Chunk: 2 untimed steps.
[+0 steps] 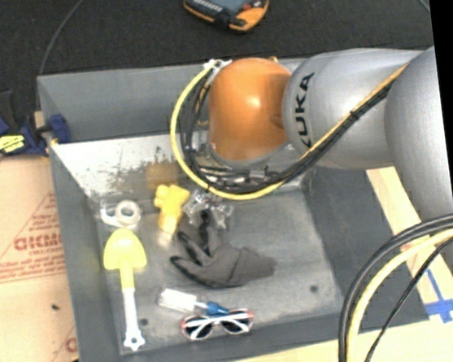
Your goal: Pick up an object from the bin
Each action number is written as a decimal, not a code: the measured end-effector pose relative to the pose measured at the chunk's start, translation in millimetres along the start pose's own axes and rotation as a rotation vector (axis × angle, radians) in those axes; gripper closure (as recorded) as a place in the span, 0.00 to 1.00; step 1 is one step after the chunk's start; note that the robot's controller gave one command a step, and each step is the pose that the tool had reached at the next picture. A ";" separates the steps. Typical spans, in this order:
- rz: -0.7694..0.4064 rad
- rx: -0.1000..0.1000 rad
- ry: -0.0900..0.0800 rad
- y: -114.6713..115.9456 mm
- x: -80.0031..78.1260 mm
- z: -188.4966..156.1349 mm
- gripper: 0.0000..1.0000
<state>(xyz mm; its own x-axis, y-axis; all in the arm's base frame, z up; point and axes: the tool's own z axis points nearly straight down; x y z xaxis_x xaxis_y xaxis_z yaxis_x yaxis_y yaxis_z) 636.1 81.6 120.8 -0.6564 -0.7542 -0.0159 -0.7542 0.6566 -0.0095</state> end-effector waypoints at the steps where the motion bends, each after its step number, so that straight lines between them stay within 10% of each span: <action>1: 0.000 0.000 0.000 -0.1 -0.1 -4.0 1.00; 2: 0.001 0.001 -0.002 -0.4 -0.3 -6.7 1.00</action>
Offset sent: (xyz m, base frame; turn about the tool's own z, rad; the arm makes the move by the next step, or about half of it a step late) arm 0.0000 -0.0001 0.0081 0.0003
